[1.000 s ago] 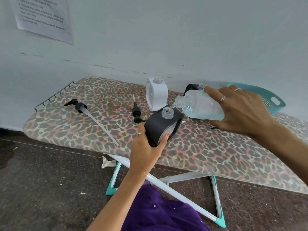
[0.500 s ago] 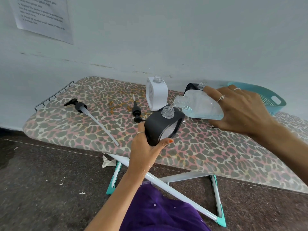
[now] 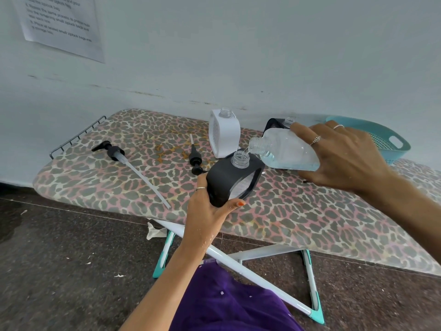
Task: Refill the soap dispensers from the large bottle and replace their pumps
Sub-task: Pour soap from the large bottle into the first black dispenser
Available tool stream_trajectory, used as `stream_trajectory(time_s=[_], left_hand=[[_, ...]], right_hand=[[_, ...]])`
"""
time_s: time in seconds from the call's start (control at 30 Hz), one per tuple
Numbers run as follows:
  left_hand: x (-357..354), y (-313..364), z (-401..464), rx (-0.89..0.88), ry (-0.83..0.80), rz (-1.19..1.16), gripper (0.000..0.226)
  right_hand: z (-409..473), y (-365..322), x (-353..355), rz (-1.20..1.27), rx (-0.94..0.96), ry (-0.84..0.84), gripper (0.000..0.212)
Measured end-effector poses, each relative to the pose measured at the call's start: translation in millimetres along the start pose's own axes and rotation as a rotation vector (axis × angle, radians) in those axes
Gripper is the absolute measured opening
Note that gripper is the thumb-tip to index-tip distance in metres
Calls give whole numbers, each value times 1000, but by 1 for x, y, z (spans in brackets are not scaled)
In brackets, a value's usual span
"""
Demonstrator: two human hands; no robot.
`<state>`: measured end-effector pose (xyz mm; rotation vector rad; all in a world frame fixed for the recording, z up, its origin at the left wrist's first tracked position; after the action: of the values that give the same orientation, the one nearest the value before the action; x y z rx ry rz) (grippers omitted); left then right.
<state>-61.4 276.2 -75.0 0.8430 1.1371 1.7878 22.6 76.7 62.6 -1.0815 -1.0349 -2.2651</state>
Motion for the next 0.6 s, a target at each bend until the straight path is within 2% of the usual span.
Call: stream_trajectory(time_s=[0.23,0.4,0.6], left_hand=[[1,7,1,-19,4,36,56],[-1,9,0,-7,-8,19,67],[1,10,0,22,-28,1,56]], right_hand=[[1,0,0,5,2,9,73],[0,1,-1,2,3,3,76],[0,2,-1,6,3,6,72]])
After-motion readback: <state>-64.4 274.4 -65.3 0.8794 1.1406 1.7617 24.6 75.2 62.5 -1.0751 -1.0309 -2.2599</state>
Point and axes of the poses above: each hand's wrist, its own z-axis towards the middle knuckle, its own x-axis out of the back of the hand, y = z × x, the point moved 4 cm from there along z, towards the middle knuckle, and after that the axes turned 4 degrees about x, right-handed, at the moved point
